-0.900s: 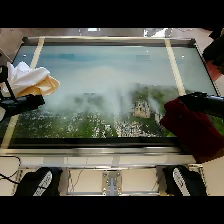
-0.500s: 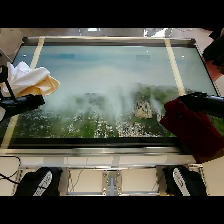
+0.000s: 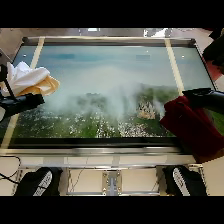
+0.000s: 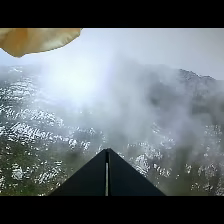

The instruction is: Fold the shirts.

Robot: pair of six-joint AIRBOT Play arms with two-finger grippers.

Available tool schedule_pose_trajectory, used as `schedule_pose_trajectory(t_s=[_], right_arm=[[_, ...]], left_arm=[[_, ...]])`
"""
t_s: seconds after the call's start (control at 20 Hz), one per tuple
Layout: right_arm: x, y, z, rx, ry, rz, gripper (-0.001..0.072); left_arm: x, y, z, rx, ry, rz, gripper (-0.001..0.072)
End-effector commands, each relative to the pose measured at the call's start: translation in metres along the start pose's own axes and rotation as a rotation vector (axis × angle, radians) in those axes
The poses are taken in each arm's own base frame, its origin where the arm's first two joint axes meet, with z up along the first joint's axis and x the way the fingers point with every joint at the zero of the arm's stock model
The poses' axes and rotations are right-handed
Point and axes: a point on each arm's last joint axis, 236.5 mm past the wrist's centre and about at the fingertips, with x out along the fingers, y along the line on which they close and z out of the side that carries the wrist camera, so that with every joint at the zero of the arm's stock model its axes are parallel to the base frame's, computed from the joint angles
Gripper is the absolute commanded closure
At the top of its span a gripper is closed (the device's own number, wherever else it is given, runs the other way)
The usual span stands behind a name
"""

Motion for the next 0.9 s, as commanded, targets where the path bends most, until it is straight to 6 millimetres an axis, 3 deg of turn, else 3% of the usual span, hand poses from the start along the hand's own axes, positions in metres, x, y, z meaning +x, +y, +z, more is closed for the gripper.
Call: schedule_pose_trajectory(t_s=[0.0,0.15,0.3,0.35,0.4,0.45,0.5,0.65,0.75,0.85], right_arm=[[-0.003,-0.014,0.034,-0.031,-0.143,-0.065,0.0696],[-0.005,-0.012,0.041,-0.020,-0.176,-0.053,0.0696],[-0.005,-0.012,0.045,-0.017,-0.191,-0.054,0.0696],[-0.005,-0.012,0.045,-0.017,-0.190,-0.053,0.0670],[-0.005,-0.012,0.044,-0.018,-0.189,-0.056,0.0522],[-0.005,-0.012,0.044,-0.018,-0.188,-0.056,0.0302],[-0.005,-0.013,0.044,-0.018,-0.188,-0.057,0.0166],[-0.005,-0.012,0.044,0.003,-0.188,-0.053,0.0157],[-0.005,-0.010,0.045,0.038,-0.192,-0.042,0.0157],[-0.005,-0.008,0.046,0.064,-0.197,-0.030,0.0157]], left_arm=[[0.000,0.005,0.002,0.015,-0.008,0.022,0.0692],[-0.002,0.028,0.015,0.079,-0.060,0.116,0.0685],[-0.020,0.078,0.068,0.200,-0.256,0.350,0.0680],[-0.025,0.100,0.083,0.160,-0.319,0.418,0.0585],[-0.025,0.121,0.089,0.073,-0.349,0.454,0.0386],[-0.018,0.148,0.085,-0.046,-0.343,0.485,0.0263],[-0.007,0.174,0.074,-0.162,-0.306,0.509,0.0262],[0.041,0.228,0.032,-0.520,-0.179,0.474,0.0261],[0.073,0.246,0.015,-0.861,-0.147,0.362,0.0231],[0.101,0.258,0.016,-1.152,-0.161,0.213,0.0038]])
